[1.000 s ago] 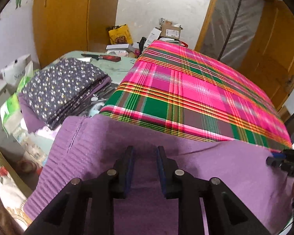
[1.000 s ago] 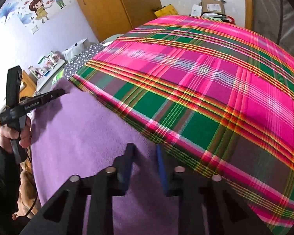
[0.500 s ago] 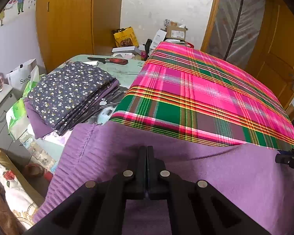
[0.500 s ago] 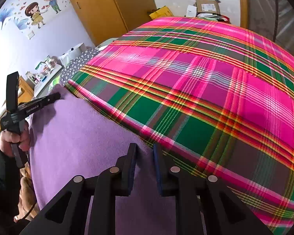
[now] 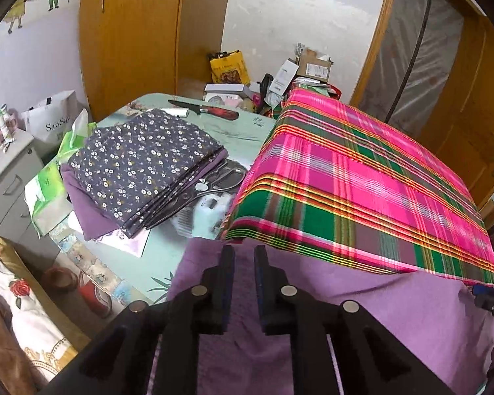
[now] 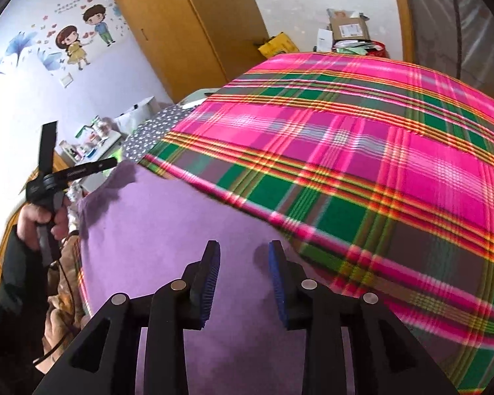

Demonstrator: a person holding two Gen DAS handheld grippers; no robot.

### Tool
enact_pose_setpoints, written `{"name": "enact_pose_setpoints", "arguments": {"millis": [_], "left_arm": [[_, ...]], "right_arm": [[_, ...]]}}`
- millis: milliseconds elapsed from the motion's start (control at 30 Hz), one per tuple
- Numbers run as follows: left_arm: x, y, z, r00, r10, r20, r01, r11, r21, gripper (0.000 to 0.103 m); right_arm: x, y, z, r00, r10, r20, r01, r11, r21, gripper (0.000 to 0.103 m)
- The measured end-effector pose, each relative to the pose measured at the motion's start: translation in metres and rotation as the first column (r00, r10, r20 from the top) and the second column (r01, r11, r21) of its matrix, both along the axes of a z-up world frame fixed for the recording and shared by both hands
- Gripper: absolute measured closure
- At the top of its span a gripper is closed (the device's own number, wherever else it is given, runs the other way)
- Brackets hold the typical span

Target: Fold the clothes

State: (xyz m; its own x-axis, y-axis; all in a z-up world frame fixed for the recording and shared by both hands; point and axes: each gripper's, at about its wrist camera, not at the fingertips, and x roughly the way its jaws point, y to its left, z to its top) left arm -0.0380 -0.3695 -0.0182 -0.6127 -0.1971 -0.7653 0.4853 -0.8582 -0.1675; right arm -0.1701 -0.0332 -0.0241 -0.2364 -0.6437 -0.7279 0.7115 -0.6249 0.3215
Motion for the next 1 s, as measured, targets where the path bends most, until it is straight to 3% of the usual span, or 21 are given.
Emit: {"name": "enact_pose_setpoints", "arguments": {"millis": [433,533,633,767,1000], "left_arm": [[-0.019,-0.006,-0.017,0.992,-0.113,0.049,0.115,0.993,-0.029,0.083],[-0.018,-0.003,-0.019,0.988,-0.141,0.059,0.143,0.989,-0.037,0.079],[-0.018,0.002,-0.023,0.981,-0.179,0.078,0.182,0.983,-0.034,0.067],[-0.019,0.008,-0.024,0.978,-0.187,0.088,0.193,0.979,-0.067,0.067],[-0.016,-0.002,-0.022,0.984,-0.174,0.032,0.175,0.984,-0.015,0.078]], "right_arm": [[-0.003,-0.008,-0.009,1.000,-0.005,0.024,0.005,1.000,0.012,0.072],[-0.004,-0.009,-0.011,1.000,-0.005,0.030,0.005,1.000,0.014,0.072],[-0.005,-0.012,-0.014,0.999,-0.004,0.036,0.003,1.000,0.018,0.072],[-0.006,-0.016,-0.017,0.999,-0.002,0.043,0.001,1.000,0.025,0.072],[-0.006,-0.016,-0.018,0.999,-0.005,0.044,0.004,0.999,0.032,0.072]]}}
